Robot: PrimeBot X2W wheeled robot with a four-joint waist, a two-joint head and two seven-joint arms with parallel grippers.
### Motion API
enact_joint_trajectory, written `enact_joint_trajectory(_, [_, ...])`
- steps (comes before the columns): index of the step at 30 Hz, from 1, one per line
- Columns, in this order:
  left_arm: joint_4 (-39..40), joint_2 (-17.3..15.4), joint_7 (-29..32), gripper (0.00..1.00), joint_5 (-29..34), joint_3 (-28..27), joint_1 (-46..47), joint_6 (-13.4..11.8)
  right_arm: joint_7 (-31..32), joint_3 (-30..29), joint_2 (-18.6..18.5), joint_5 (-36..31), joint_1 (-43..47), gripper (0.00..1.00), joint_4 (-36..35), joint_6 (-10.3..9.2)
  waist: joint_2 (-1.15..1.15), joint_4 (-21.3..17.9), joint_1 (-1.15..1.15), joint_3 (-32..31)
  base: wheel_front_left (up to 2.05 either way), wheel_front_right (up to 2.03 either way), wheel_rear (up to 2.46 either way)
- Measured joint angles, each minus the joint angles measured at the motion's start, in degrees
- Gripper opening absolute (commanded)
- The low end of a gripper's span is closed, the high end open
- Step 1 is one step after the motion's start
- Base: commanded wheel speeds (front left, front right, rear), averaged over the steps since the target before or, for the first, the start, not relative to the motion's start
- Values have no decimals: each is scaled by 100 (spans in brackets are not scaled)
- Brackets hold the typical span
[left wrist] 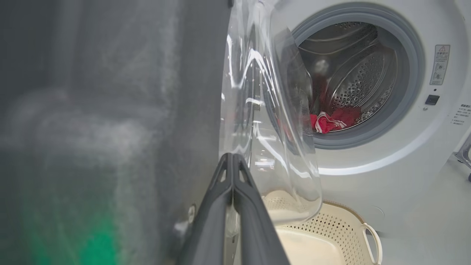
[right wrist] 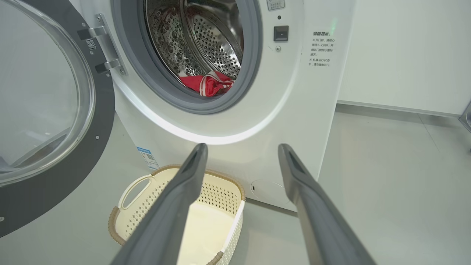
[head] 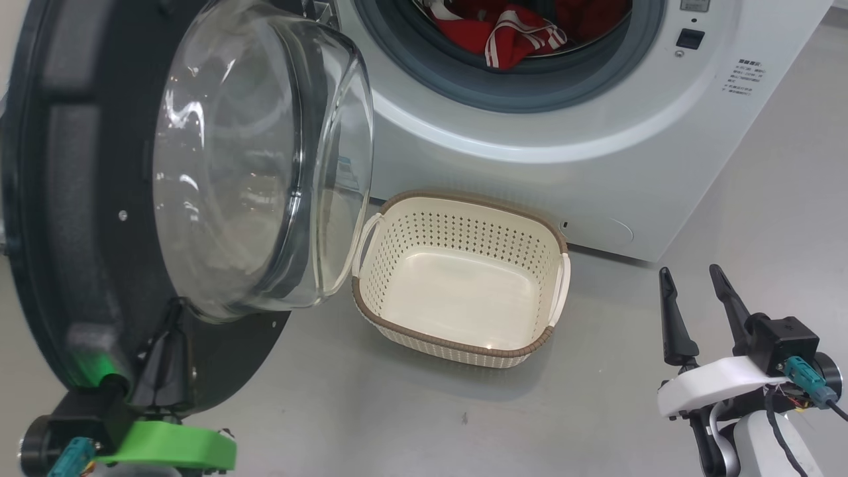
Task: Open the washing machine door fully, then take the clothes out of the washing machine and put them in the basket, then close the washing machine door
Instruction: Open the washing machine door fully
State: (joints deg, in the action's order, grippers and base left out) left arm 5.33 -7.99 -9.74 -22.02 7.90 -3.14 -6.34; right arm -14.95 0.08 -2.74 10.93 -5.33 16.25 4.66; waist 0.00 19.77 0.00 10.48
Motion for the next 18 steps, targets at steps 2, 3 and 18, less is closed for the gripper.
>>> enact_joint_trajectory(2, [-86,-8,-64,0,-7,-113,30,0,0,-3,2,0,-3,100,-2,27,0,-12,0,21,0,0,0])
enact_joint_trajectory(3, [-124,-7,-100,0,-14,-178,52,0,0,1,3,-1,-4,100,0,32,0,-20,0,25,0,0,0])
enact_joint_trajectory(18, [-690,9,-346,0,-222,-913,600,0,0,-94,5,-53,-18,100,-25,34,0,-80,0,212,0,0,0])
